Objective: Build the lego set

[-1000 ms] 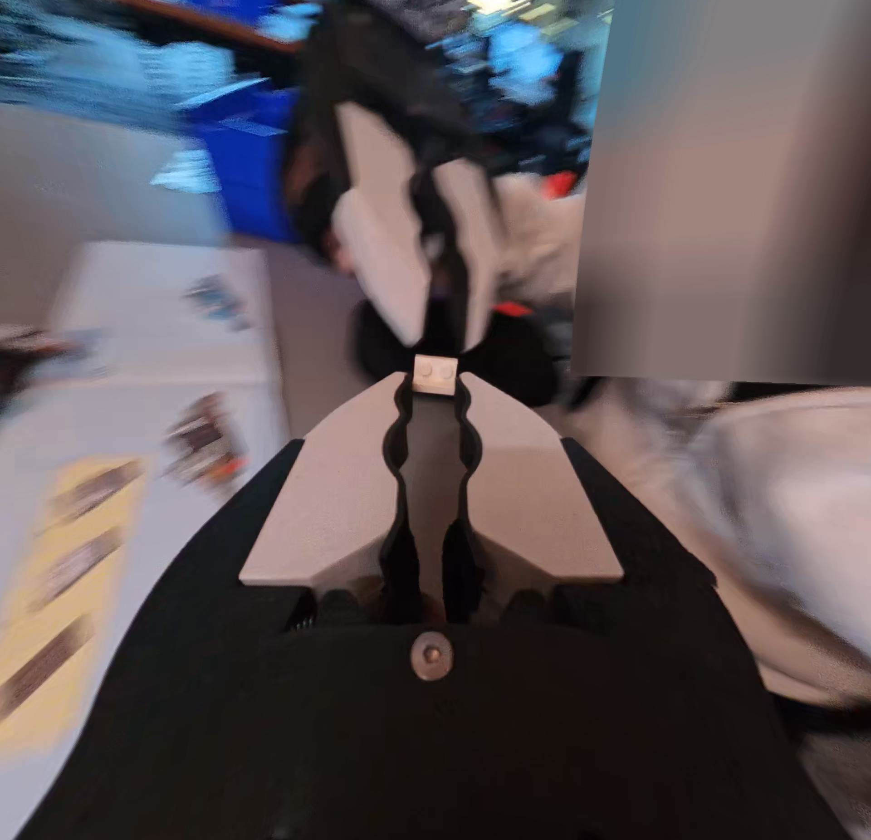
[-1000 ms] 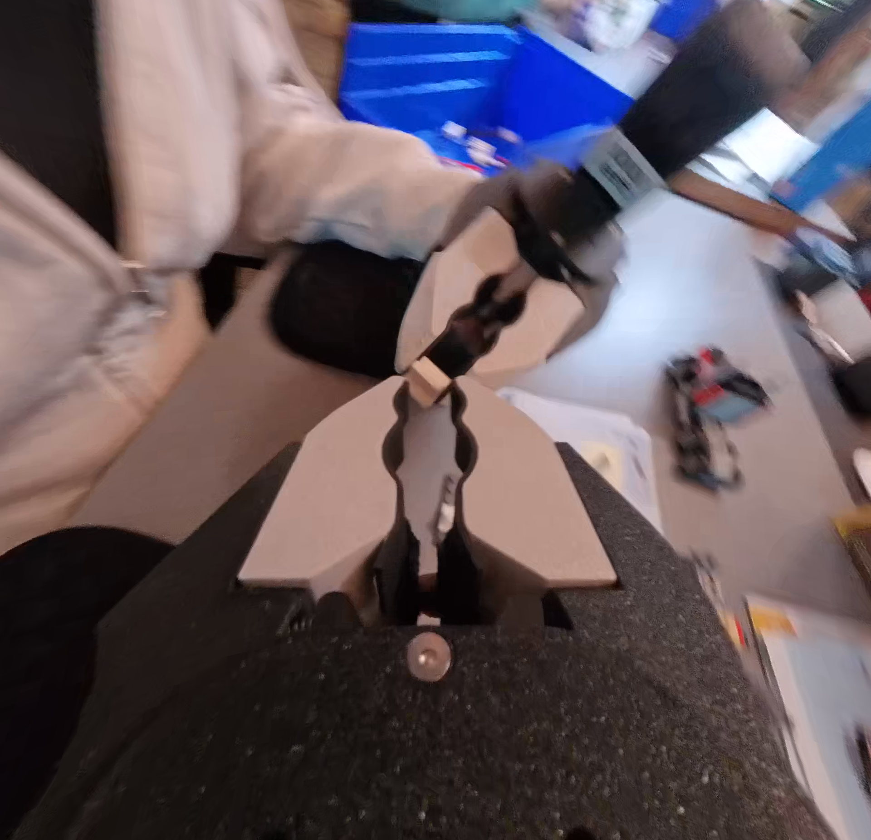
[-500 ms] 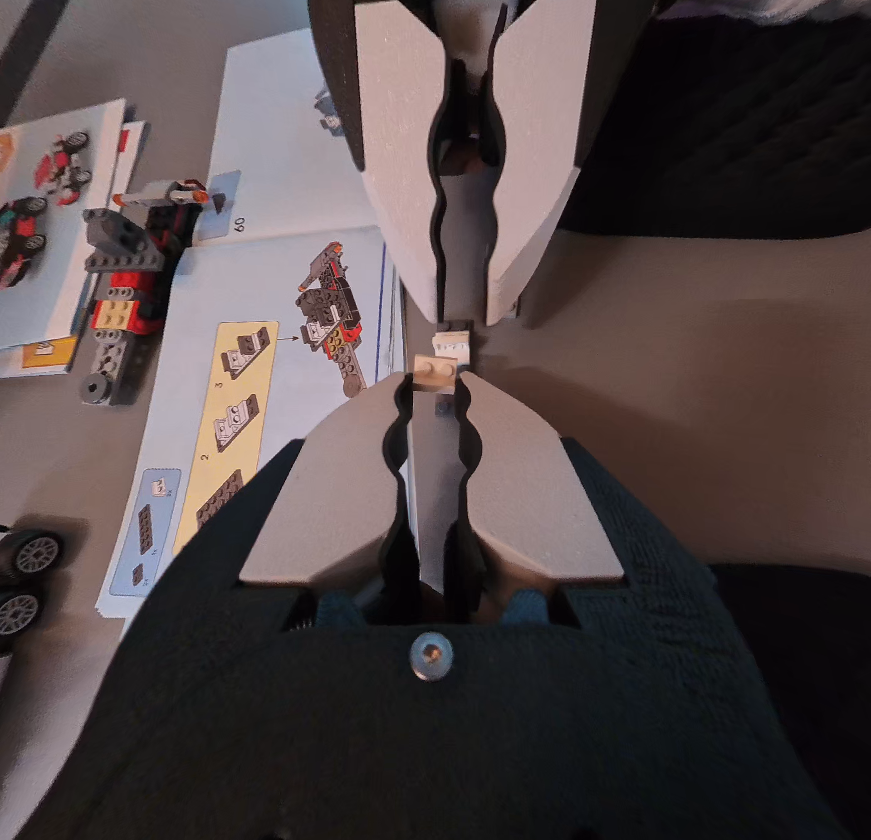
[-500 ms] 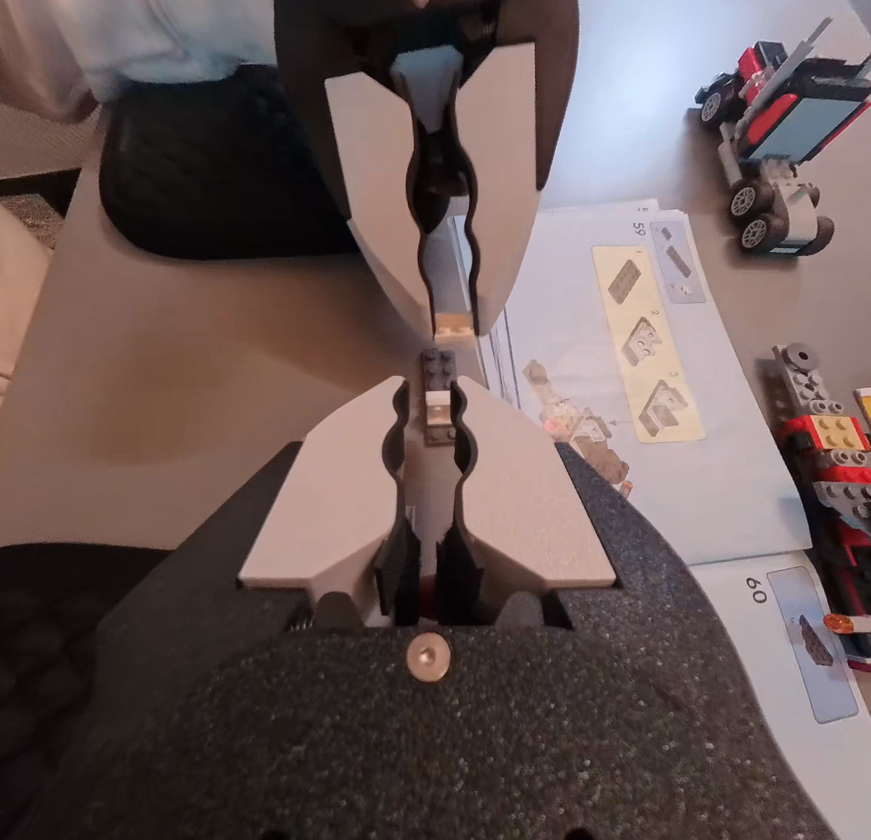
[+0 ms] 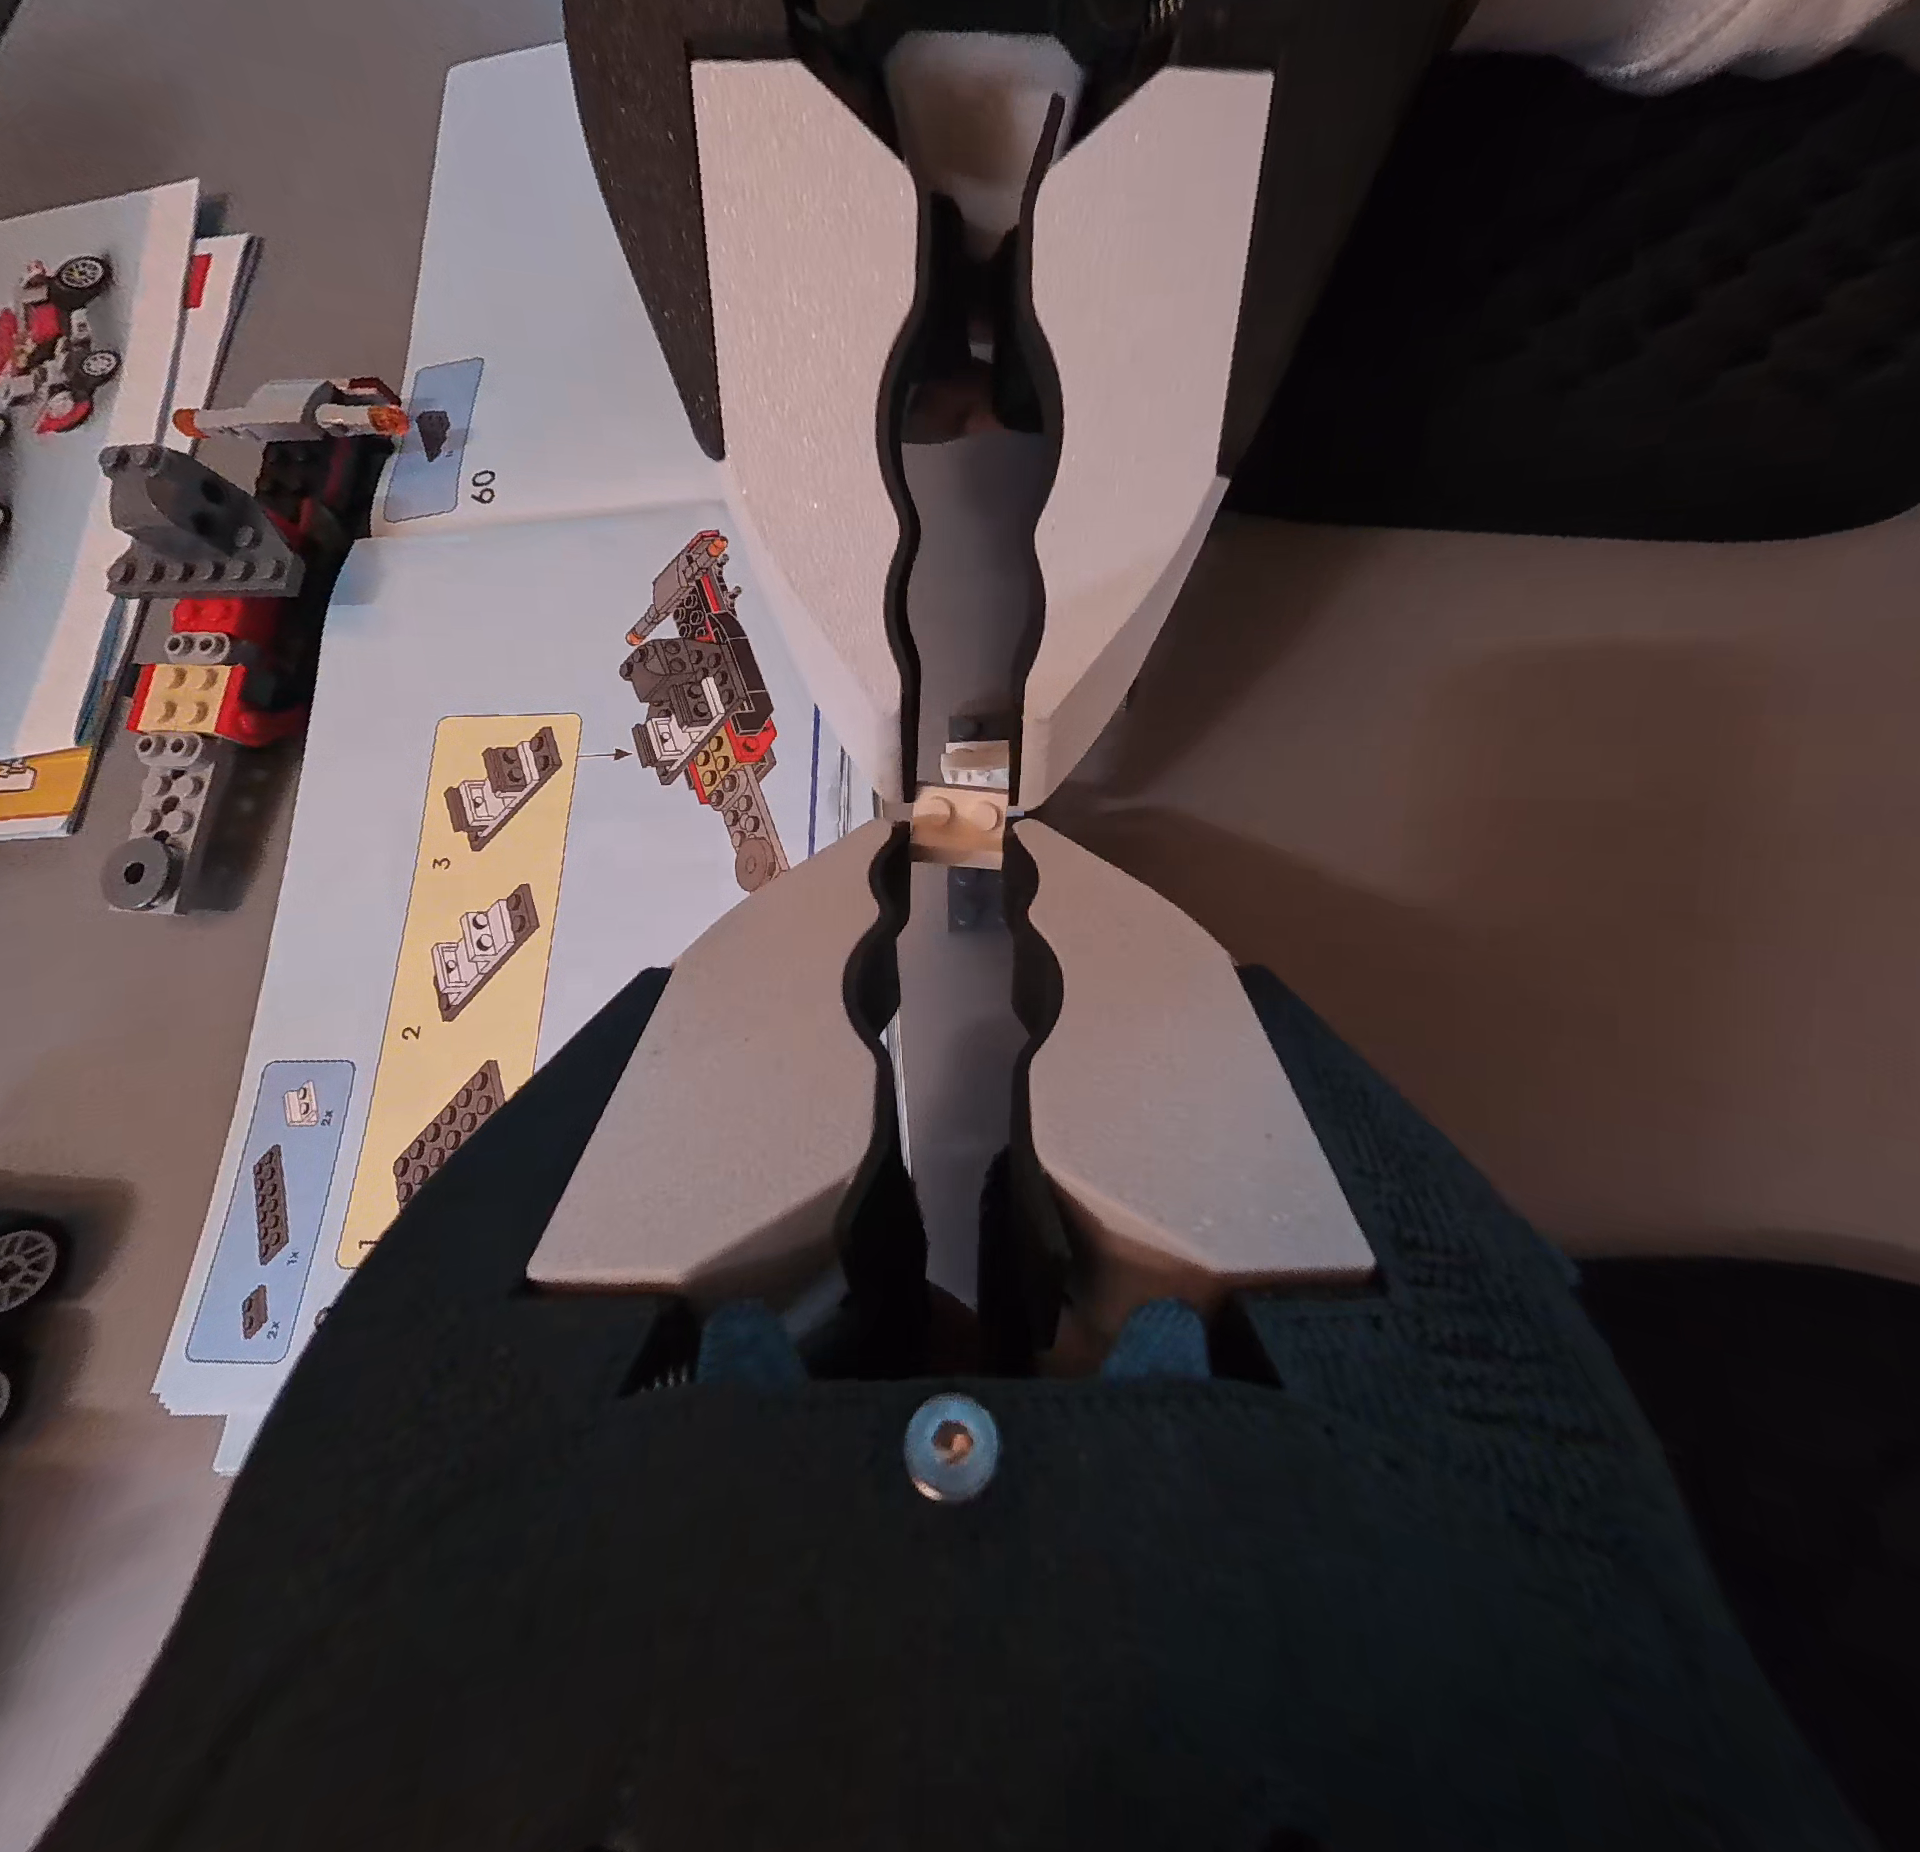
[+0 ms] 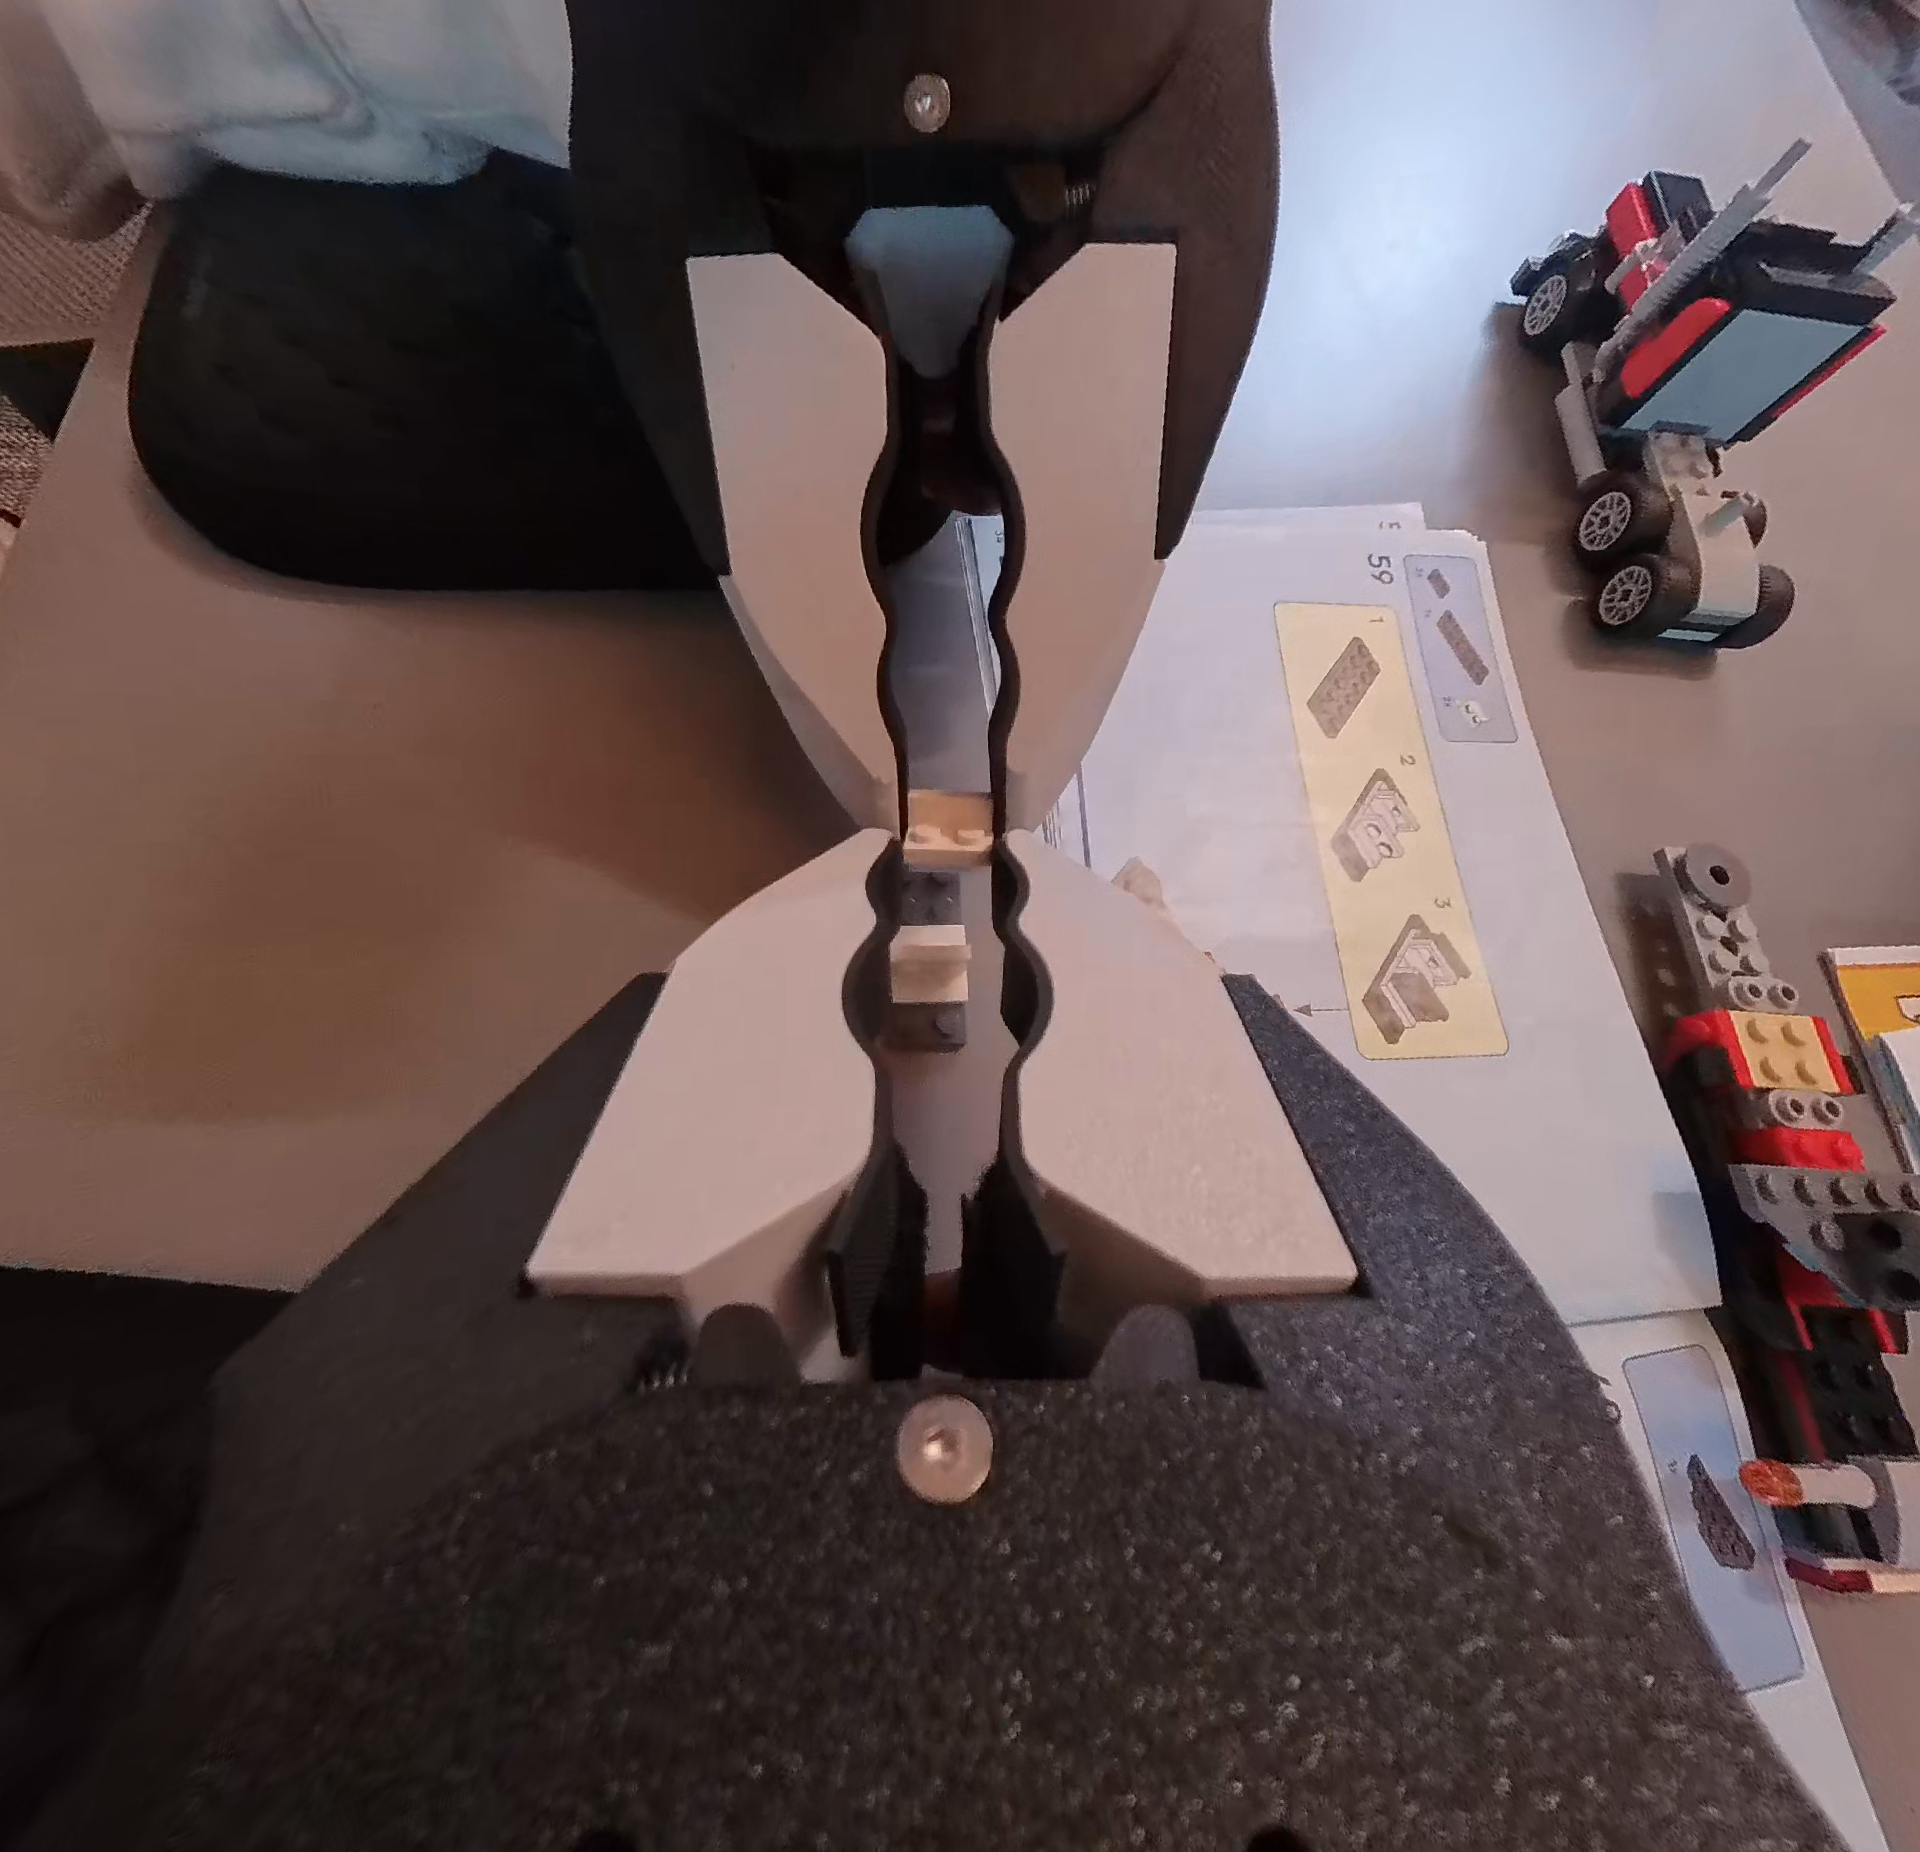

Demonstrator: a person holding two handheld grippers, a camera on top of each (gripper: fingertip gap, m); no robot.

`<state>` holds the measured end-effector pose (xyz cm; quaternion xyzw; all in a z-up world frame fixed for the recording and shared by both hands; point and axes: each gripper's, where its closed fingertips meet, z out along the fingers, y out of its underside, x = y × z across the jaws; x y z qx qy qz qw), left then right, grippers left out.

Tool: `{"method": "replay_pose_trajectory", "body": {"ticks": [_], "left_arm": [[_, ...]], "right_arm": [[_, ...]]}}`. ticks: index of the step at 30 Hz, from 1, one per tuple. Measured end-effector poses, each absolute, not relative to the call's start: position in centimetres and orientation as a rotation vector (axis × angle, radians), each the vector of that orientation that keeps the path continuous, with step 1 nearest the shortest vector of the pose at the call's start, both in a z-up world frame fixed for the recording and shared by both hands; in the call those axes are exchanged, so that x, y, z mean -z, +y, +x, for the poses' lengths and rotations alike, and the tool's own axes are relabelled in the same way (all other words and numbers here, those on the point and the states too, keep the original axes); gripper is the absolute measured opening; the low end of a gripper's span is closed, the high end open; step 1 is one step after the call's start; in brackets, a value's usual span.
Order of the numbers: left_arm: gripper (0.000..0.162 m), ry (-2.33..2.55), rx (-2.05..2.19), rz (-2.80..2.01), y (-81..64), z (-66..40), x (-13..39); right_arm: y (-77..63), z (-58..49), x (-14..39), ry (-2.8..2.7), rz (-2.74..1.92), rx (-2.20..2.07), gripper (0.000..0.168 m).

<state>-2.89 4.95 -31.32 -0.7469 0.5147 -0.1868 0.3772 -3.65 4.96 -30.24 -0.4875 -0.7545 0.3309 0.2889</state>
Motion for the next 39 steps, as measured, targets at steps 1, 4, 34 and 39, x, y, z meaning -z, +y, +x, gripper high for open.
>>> {"method": "replay_pose_trajectory", "body": {"ticks": [1, 4, 34, 39], "left_arm": [[0.017, 1.317, 0.479, -1.909, 4.9, -2.9, 31.3], [0.017, 1.317, 0.484, -1.906, 4.9, -2.9, 31.3], [0.013, 0.957, 0.391, -2.029, 6.8, -9.2, 30.5], [0.013, 0.912, 0.404, -2.024, 7.1, -9.7, 30.1]], "right_arm": [[4.9, -3.6, 30.3, -2.016, -1.298, -0.880, 0.016], [4.9, -3.7, 30.3, -2.018, -1.292, -0.869, 0.016], [4.8, -3.3, 32.2, -2.501, -1.633, -0.368, 0.016], [4.7, -3.4, 32.3, -2.528, -1.605, -0.365, 0.016]]}}
